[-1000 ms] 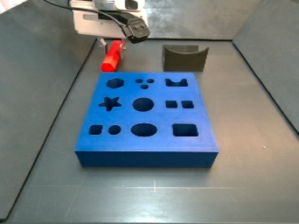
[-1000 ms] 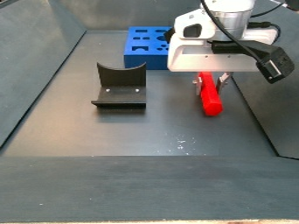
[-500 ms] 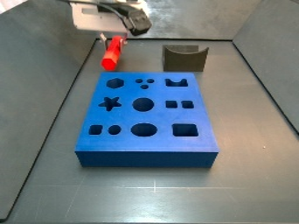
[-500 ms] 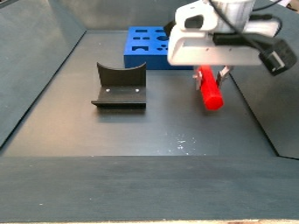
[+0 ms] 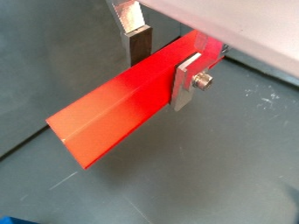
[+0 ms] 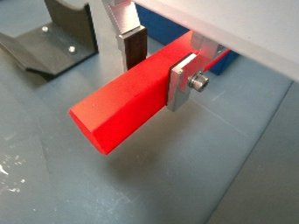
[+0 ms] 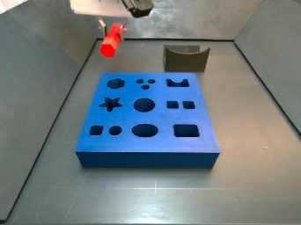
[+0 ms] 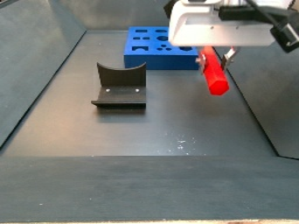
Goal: Pick up the hexagon object. Move up. Place the hexagon object on the fixture. Regrasp the hexagon object. Move to above the board. Insert the hexagon object.
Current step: Place the hexagon object on the fixture.
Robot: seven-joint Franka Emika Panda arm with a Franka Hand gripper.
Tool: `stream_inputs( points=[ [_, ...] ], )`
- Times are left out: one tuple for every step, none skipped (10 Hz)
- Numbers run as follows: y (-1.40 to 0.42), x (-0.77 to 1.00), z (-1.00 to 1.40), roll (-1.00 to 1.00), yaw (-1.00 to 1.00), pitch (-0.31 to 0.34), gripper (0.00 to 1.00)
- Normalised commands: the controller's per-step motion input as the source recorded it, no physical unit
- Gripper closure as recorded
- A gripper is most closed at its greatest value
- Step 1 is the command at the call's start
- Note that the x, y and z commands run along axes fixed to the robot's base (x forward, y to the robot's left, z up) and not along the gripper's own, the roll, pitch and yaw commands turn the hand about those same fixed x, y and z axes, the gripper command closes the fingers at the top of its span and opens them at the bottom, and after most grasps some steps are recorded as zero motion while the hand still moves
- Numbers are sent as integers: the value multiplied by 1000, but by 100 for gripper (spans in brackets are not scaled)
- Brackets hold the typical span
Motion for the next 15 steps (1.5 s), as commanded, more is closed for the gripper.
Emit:
stream_inputs(
  points=[
    [0, -8, 1000, 8, 0, 15, 100],
    [3, -13, 1000, 16, -2, 21, 100],
    [8, -20, 1000, 28, -6, 29, 100],
    [11, -23, 1000, 38, -10, 35, 100],
    [16, -24, 1000, 48, -13, 41, 100],
    [19, -23, 876, 57, -16, 50, 100],
    [21, -11, 678, 66, -12, 59, 100],
    [17, -4, 527, 66, -5, 70, 100],
    [18, 3, 377, 69, -1, 80, 100],
    [16, 7, 176, 72, 3, 90, 100],
    [-151, 1000, 105, 8, 24, -204, 100],
    [-152, 1000, 89, 4, 26, -189, 100],
    [-143, 1000, 75, -8, 32, -148, 100],
    [-127, 1000, 62, -29, 26, -90, 100],
    [-119, 1000, 55, -37, 24, -42, 100]
  ],
)
